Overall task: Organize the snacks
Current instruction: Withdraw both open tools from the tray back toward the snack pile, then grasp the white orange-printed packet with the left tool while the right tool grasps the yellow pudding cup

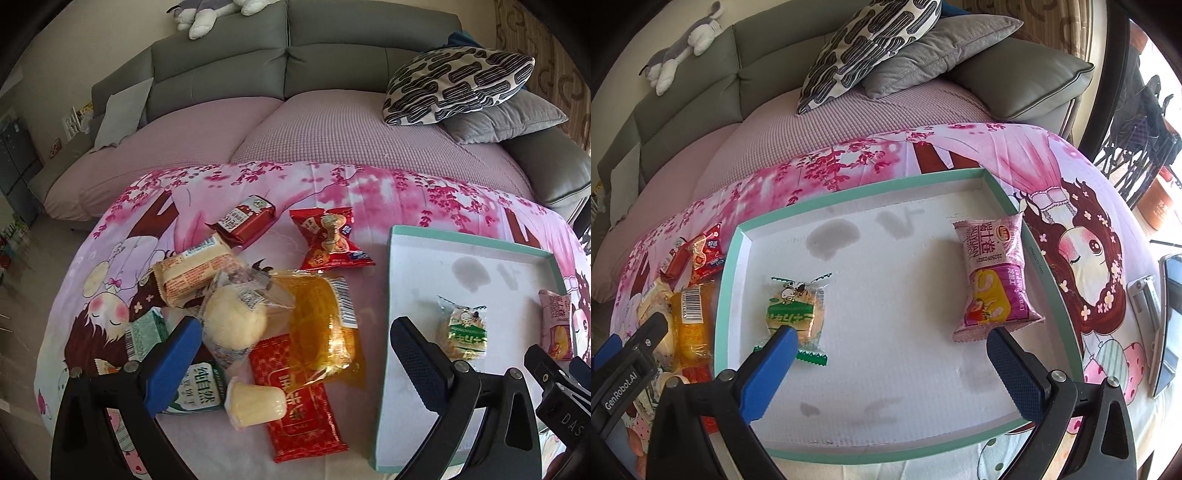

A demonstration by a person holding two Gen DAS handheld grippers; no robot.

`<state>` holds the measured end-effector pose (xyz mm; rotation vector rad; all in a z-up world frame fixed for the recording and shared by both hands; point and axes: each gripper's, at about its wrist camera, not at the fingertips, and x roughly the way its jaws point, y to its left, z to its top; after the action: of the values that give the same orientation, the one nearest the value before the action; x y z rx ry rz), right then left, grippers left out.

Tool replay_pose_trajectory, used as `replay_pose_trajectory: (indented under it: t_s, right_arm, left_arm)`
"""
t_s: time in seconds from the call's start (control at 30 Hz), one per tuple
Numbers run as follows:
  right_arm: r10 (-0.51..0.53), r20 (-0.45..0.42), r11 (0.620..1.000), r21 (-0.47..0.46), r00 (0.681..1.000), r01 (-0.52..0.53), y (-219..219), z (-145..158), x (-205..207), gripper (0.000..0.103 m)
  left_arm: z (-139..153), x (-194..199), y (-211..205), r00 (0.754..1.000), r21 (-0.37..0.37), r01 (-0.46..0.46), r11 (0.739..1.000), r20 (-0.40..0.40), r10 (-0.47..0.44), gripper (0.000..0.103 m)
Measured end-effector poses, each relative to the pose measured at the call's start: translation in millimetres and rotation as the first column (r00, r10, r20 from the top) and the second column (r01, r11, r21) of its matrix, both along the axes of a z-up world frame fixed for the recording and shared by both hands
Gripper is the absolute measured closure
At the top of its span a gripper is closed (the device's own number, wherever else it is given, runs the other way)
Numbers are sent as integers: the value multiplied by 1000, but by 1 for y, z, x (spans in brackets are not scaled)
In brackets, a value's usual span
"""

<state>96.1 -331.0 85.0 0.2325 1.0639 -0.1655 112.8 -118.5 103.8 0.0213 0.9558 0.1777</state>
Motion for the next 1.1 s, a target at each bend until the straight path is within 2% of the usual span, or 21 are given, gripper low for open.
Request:
replay_pose_trajectory:
  t_s: [0.1, 0.27, 0.4, 0.6, 0.8, 1.0, 1.1]
  right_arm:
    - [19, -18, 1000, -1, 1000, -19, 10, -1, 3, 0]
    - [87, 51, 996, 23, 995, -88, 31, 11, 2, 0]
    - [164, 99, 984, 55, 981, -170, 59, 21, 1, 0]
    - [290, 140, 953, 48, 947, -299, 110, 27, -4, 0]
    - [405, 112, 910, 46, 908, -412, 157, 17, -10, 0]
    - [481, 81, 875, 21, 873, -484, 187, 7, -16, 2]
    - [509, 56, 860, 11, 859, -511, 198, -1, -17, 5]
  left_arm:
    - [-2, -1, 15, 1000, 8, -7, 1000, -30, 7, 1]
    - [-1, -12, 49, 998, 38, -53, 998, -26, 54, 1]
    - [6, -23, 86, 992, -1, -126, 992, -18, 126, 1]
    - [12, -42, 141, 969, -43, -248, 968, -12, 248, 1]
    - [9, -56, 183, 941, -90, -339, 936, -26, 338, 1]
    - [-9, -58, 193, 940, -102, -339, 935, -81, 332, 1]
    - [-27, -54, 192, 943, -122, -320, 940, -141, 303, 1]
